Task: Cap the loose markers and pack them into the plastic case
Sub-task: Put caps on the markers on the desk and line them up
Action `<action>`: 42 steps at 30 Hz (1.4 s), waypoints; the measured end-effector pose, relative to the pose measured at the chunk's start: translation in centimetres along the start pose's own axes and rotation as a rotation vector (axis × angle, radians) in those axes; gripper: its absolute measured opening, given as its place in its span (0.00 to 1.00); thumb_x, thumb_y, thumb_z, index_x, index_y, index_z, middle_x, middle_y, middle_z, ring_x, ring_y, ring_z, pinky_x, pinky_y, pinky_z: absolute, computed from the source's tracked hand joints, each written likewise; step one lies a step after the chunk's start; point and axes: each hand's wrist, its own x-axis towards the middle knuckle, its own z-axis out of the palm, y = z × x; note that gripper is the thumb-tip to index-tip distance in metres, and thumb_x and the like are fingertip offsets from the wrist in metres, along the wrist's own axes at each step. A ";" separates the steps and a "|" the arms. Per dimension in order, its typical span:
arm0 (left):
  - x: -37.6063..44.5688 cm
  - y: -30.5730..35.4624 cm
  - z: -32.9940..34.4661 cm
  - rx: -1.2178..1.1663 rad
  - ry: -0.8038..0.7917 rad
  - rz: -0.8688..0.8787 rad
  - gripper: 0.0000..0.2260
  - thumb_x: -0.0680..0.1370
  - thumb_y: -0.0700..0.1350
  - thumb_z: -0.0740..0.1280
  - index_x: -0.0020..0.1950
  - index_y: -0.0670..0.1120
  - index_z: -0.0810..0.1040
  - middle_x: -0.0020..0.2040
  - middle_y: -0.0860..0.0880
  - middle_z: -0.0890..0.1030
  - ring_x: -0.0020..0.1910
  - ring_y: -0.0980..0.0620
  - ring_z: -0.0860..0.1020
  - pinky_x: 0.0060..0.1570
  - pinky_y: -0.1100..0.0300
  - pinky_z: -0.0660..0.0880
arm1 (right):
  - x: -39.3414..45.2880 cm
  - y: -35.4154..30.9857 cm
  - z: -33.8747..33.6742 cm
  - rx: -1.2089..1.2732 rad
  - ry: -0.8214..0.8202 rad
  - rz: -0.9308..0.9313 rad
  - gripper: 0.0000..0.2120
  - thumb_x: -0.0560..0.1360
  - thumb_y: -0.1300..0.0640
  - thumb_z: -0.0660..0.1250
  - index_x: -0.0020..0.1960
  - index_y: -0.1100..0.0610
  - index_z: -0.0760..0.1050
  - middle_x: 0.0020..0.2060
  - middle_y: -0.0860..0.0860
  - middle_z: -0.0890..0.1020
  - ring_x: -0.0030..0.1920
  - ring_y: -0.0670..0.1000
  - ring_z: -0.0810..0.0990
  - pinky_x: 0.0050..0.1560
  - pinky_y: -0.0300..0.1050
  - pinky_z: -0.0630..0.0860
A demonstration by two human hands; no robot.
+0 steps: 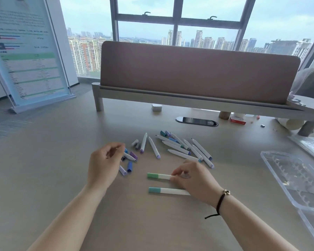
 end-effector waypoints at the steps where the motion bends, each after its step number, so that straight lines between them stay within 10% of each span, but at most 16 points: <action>1: -0.3 0.0 0.3 0.026 -0.021 0.012 0.06 0.79 0.41 0.68 0.44 0.49 0.84 0.29 0.58 0.81 0.26 0.60 0.74 0.36 0.61 0.74 | 0.2 -0.1 0.1 -0.021 -0.036 -0.007 0.04 0.74 0.49 0.72 0.46 0.47 0.84 0.41 0.43 0.78 0.44 0.40 0.74 0.47 0.39 0.72; 7: -1.0 -0.1 1.1 0.113 -0.078 0.060 0.08 0.79 0.40 0.68 0.44 0.53 0.82 0.30 0.62 0.81 0.27 0.59 0.74 0.37 0.57 0.73 | 2.0 0.6 -1.0 0.013 0.067 0.062 0.10 0.73 0.45 0.73 0.51 0.47 0.83 0.43 0.44 0.81 0.45 0.45 0.77 0.44 0.32 0.71; 10: -1.1 0.0 1.1 0.107 -0.069 0.057 0.11 0.79 0.40 0.67 0.43 0.55 0.80 0.30 0.60 0.81 0.28 0.50 0.76 0.35 0.57 0.72 | 4.0 2.1 -2.0 -0.210 0.187 0.083 0.11 0.74 0.49 0.71 0.53 0.52 0.82 0.48 0.48 0.80 0.52 0.52 0.76 0.51 0.45 0.72; 14: -1.0 -0.1 0.9 0.096 0.030 0.042 0.07 0.79 0.39 0.65 0.51 0.48 0.81 0.32 0.52 0.81 0.27 0.56 0.77 0.28 0.69 0.70 | 5.1 2.8 -1.1 -0.359 0.154 0.118 0.16 0.74 0.53 0.66 0.29 0.56 0.70 0.34 0.52 0.74 0.42 0.58 0.74 0.39 0.46 0.66; 19: -0.5 0.0 0.3 0.035 0.152 0.023 0.06 0.81 0.42 0.63 0.51 0.49 0.80 0.34 0.51 0.81 0.31 0.62 0.79 0.37 0.63 0.72 | 5.5 2.9 -0.5 -0.343 0.173 0.092 0.10 0.76 0.53 0.67 0.39 0.55 0.82 0.40 0.52 0.82 0.45 0.56 0.79 0.44 0.46 0.75; 26: 0.5 -1.3 0.1 0.018 0.179 -0.029 0.07 0.80 0.45 0.64 0.50 0.53 0.81 0.40 0.49 0.82 0.38 0.52 0.79 0.40 0.57 0.73 | 1.5 0.8 -0.9 0.008 0.239 0.055 0.04 0.76 0.53 0.71 0.42 0.49 0.82 0.35 0.43 0.83 0.38 0.43 0.78 0.43 0.41 0.75; 32: 0.1 -0.8 0.4 0.105 0.178 0.052 0.07 0.80 0.41 0.65 0.49 0.52 0.80 0.42 0.54 0.81 0.36 0.63 0.79 0.36 0.68 0.71 | -2.2 0.9 -0.6 0.217 0.212 0.032 0.06 0.74 0.56 0.74 0.40 0.46 0.82 0.35 0.37 0.82 0.35 0.41 0.77 0.37 0.31 0.71; 42: 8.3 -2.0 0.2 0.889 -0.210 0.154 0.12 0.79 0.42 0.64 0.56 0.55 0.82 0.58 0.52 0.81 0.55 0.50 0.78 0.53 0.57 0.75 | -1.9 1.4 0.2 0.283 0.275 -0.005 0.07 0.73 0.55 0.74 0.39 0.44 0.82 0.37 0.37 0.83 0.41 0.42 0.80 0.42 0.34 0.74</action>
